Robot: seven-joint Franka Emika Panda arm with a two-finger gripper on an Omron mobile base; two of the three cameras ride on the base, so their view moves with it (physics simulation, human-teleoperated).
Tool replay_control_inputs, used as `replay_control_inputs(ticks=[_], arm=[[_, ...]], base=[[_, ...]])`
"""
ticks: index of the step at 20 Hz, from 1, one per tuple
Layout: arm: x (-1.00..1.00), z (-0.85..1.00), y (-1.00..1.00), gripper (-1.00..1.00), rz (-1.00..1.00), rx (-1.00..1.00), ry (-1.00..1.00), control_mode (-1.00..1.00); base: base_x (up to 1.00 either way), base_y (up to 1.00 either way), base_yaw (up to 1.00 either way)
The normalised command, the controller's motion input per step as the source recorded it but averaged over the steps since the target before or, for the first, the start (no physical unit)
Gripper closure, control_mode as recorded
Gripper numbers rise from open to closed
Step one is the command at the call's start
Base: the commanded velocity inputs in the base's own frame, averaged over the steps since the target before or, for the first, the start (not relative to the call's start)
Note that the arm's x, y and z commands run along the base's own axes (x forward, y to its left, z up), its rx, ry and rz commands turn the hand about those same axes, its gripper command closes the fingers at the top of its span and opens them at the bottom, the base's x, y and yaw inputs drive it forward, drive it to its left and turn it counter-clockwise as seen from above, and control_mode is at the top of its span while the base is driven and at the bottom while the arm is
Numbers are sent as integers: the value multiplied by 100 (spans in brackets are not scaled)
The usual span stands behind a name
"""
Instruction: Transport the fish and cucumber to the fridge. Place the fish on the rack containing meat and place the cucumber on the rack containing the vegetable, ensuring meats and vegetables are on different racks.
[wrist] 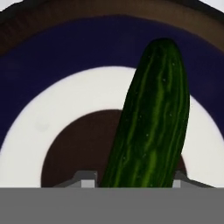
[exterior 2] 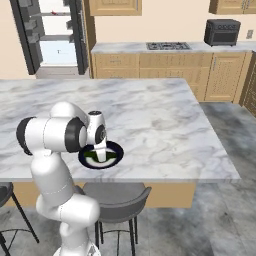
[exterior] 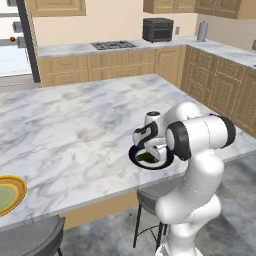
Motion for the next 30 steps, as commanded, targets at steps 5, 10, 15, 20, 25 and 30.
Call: replay_control_inputs(ticks=[5,10,15,20,25,30], arm=[[-5,3,8,100,-5,1,0,-100],[-64,55,5,100,0,0,-2,-100],[-65,98,0,100,7,0,-1,-100],[-75,96,0,100,9,0,-13,-100],[-100,99,0,100,11,0,-23,-100],[-100,94,0,100,9,4,-25,-100]], base=[[0,0,0],[0,0,0],[0,0,0],[0,0,0],[0,0,0],[0,0,0]])
